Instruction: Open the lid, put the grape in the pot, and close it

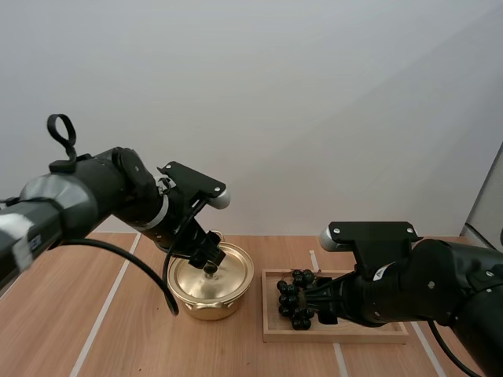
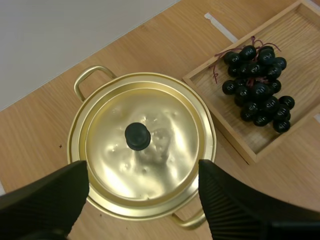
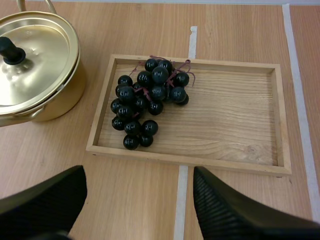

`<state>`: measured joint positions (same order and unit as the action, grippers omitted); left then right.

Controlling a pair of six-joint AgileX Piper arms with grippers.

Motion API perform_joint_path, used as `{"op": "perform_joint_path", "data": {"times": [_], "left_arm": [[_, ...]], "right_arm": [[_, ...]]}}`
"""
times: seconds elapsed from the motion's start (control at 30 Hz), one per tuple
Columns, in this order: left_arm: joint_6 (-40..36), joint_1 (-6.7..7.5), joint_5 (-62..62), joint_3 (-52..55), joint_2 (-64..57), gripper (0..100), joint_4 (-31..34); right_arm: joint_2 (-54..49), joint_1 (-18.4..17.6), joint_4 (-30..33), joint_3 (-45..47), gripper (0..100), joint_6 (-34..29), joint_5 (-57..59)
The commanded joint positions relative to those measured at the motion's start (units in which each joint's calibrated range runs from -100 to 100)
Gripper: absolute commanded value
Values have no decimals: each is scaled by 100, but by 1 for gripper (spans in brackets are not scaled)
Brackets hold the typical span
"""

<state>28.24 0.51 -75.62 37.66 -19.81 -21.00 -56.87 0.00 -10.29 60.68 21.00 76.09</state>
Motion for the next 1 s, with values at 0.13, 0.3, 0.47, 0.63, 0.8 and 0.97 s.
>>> {"op": "perform_joint_path", "data": {"times": [0.13, 0.3, 0.47, 0.63, 0.8, 0.97], "left_arm": [[85, 0, 219, -598, 1100, 100, -143], [172, 63, 237, -896, 1741, 100, -143], [172, 222, 283, -1122, 2151, 100, -91], [172, 219, 299, -1281, 2406, 100, 33], [172, 219, 323, -1284, 2511, 100, 42], [172, 219, 283, -1284, 2521, 100, 42]], "right_arm": [[-20, 18, -8, -64, 100, -7, -19], [-20, 18, -8, -64, 100, -7, -19], [-20, 18, -8, -64, 100, -7, -19], [-20, 18, 3, -64, 100, -7, -19], [-20, 18, -7, -64, 100, -7, -35], [-20, 18, -17, -64, 100, -7, -93]]}}
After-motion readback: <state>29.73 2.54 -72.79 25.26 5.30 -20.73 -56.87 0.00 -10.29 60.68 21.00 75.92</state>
